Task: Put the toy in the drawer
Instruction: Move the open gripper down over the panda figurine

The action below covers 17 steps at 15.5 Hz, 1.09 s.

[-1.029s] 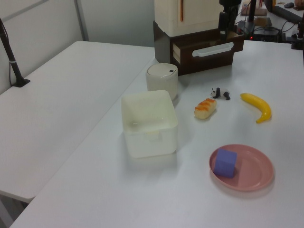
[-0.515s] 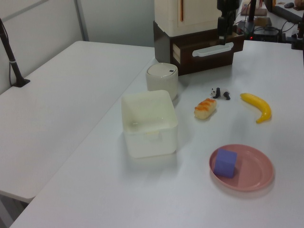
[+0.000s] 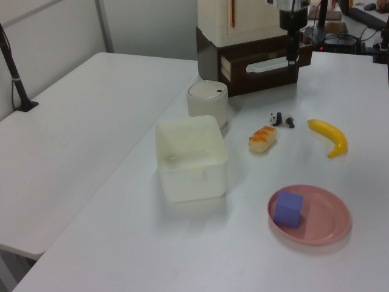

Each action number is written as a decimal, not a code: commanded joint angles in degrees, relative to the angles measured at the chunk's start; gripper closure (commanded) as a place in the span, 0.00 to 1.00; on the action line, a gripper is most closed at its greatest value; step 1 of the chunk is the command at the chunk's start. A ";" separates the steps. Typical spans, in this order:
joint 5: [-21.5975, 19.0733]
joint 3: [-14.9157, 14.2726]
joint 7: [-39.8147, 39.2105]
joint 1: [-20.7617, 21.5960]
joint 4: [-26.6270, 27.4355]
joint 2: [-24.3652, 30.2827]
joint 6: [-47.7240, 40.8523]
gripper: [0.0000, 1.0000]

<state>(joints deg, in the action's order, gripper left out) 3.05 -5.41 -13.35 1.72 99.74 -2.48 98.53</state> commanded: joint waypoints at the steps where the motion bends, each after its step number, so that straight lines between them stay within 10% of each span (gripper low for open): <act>1: 0.20 -0.21 -9.14 -3.64 8.96 1.25 8.67 0.00; 17: 3.02 -0.12 -13.72 -5.67 15.75 -10.17 25.73 0.11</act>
<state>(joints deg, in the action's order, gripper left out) 5.36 -5.50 -26.59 -4.58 115.07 -11.16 121.32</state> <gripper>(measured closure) 0.026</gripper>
